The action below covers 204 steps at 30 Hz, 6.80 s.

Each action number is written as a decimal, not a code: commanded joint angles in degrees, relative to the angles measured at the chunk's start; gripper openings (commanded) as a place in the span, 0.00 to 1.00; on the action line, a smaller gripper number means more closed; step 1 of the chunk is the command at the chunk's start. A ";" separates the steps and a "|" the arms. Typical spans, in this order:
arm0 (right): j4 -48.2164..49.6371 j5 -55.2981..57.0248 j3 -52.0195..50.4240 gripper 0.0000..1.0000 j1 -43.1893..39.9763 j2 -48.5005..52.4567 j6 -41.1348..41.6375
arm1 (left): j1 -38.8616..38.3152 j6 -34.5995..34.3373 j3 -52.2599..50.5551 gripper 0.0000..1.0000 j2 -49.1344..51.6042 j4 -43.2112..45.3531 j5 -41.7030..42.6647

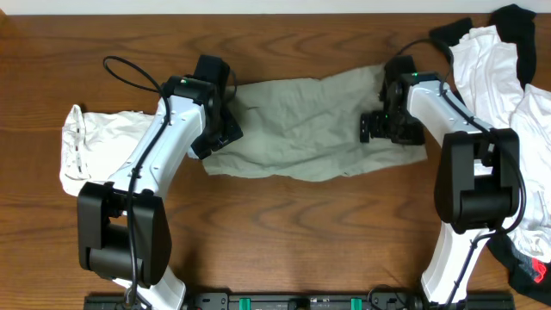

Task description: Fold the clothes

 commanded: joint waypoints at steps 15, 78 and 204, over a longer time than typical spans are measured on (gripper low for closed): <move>-5.51 -5.42 -3.43 0.99 -5.77 -25.64 4.63 | 0.13 3.89 -0.20 0.59 -0.28 -1.38 0.11; 29.92 -21.66 -28.13 0.36 -16.22 -16.31 8.33 | 0.13 6.47 -0.20 0.59 -0.28 -2.25 -1.60; 6.47 -14.97 -13.57 0.01 -24.55 -25.57 -4.22 | 0.44 11.37 0.04 0.47 -9.97 -8.20 -1.97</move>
